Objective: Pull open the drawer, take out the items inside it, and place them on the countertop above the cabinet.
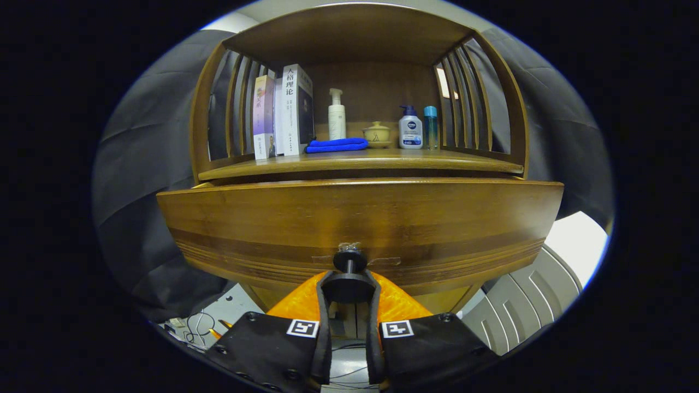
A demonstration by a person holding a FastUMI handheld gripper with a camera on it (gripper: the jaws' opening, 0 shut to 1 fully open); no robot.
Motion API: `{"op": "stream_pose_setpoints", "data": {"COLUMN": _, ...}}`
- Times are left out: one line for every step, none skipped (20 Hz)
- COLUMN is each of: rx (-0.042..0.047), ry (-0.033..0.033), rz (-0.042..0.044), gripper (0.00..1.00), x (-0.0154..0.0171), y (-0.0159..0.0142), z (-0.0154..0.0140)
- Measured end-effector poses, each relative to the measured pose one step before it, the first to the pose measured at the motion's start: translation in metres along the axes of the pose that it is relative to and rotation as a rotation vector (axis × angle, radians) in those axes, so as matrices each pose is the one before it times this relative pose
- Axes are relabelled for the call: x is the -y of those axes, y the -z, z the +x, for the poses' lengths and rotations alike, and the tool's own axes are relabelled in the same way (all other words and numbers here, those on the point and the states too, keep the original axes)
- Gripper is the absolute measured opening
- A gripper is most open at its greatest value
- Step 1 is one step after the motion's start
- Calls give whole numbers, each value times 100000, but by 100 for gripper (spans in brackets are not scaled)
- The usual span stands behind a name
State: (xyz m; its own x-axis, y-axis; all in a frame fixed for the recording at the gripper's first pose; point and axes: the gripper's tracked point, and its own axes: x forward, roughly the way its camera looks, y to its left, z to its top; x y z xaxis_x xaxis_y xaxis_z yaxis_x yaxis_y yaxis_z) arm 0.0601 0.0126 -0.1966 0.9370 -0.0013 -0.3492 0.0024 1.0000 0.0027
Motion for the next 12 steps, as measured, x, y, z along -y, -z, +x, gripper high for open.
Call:
{"op": "stream_pose_setpoints", "data": {"rx": 66, "ry": -209, "rz": -369, "gripper": 28, "x": -15, "y": 102, "z": -352}}
{"op": "stream_pose_setpoints", "data": {"rx": -34, "ry": -200, "rz": -334, "gripper": 28, "x": -27, "y": 102, "z": -220}}
{"op": "stream_pose_setpoints", "data": {"rx": -22, "ry": -235, "rz": -322, "gripper": 28, "x": -12, "y": 105, "z": -313}}
{"op": "stream_pose_setpoints", "data": {"rx": 22, "ry": -184, "rz": -318, "gripper": 28, "x": -44, "y": 140, "z": -268}}
{"op": "stream_pose_setpoints", "data": {"rx": 90, "ry": -116, "rz": -468, "gripper": 28, "x": -11, "y": 128, "z": -332}}
{"op": "stream_pose_setpoints", "data": {"rx": 124, "ry": -89, "rz": -560, "gripper": 28, "x": -10, "y": 145, "z": -235}}
{"op": "stream_pose_setpoints", "data": {"rx": 284, "ry": -114, "rz": -724, "gripper": 28, "x": -10, "y": 72, "z": -276}}
{"op": "stream_pose_setpoints", "data": {"rx": 53, "ry": -155, "rz": -477, "gripper": 28, "x": -31, "y": 159, "z": -309}}
{"op": "stream_pose_setpoints", "data": {"rx": 126, "ry": -245, "rz": -259, "gripper": 28, "x": -21, "y": 141, "z": -354}}
{"op": "stream_pose_setpoints", "data": {"rx": -79, "ry": -243, "rz": -588, "gripper": 28, "x": -46, "y": 210, "z": -302}}
{"op": "stream_pose_setpoints", "data": {"rx": -39, "ry": -255, "rz": -911, "gripper": 28, "x": -51, "y": 173, "z": -305}}
{"op": "stream_pose_setpoints", "data": {"rx": -107, "ry": -337, "rz": -775, "gripper": 28, "x": 4, "y": 303, "z": -327}}
